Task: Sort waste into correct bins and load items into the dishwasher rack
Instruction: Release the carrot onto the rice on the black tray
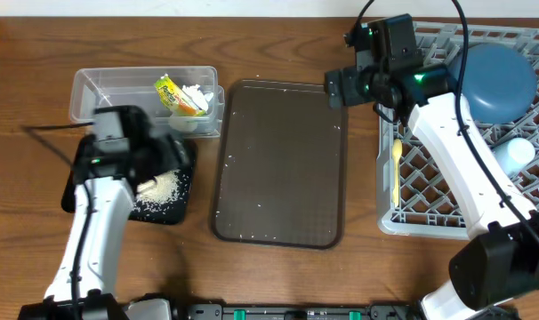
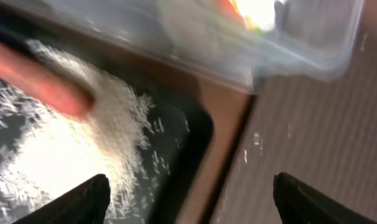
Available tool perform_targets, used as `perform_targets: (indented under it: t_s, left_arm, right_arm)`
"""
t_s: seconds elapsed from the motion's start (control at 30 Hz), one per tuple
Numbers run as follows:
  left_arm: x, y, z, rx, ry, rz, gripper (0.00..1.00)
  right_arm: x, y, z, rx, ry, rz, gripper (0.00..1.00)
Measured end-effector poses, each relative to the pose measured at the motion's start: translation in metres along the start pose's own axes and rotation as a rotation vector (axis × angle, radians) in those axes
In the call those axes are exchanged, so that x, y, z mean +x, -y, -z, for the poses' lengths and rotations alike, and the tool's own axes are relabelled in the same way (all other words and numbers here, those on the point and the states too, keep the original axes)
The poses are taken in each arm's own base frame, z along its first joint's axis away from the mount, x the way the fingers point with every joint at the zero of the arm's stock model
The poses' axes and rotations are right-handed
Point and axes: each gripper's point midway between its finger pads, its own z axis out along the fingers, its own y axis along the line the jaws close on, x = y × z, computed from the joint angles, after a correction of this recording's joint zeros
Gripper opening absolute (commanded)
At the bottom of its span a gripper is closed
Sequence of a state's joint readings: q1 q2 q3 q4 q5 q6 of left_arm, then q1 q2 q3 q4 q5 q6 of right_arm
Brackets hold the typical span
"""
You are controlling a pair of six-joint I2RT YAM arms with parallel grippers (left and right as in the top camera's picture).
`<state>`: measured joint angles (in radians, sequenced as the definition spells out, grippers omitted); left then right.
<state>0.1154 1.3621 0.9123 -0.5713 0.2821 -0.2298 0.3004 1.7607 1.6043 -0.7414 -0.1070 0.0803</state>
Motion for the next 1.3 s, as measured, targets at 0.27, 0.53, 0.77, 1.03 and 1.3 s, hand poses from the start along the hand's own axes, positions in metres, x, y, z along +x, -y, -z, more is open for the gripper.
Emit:
perform_targets:
  t_s: [0.27,0.53,0.77,1.03,1.3]
  left_arm:
    - [0.038,0.003,0.037,-0.117,-0.23,-0.079,0.86]
    - [0.049,-0.005,0.053,-0.173,-0.297,-0.1,0.86]
    - [0.047,-0.009,0.053,-0.195,-0.287,-0.111,0.86]
    - [0.039,-0.009,0.06,-0.205,-0.231,-0.134,0.86]
    - [0.013,0.009,0.116,-0.139,0.078,-0.199,0.86]
  right_arm:
    - [0.026,0.042,0.014,0.011,-0.124,-0.123,0.99]
    - [0.064,0.114,0.042,0.115,-0.256,-0.291,0.99]
    - [0.065,0.12,0.044,0.118,-0.256,-0.257,0.99]
    - [0.05,0.122,0.053,0.125,-0.185,-0.232,0.99]
    - [0.03,0.135,0.117,0.176,-0.021,-0.26,0.99]
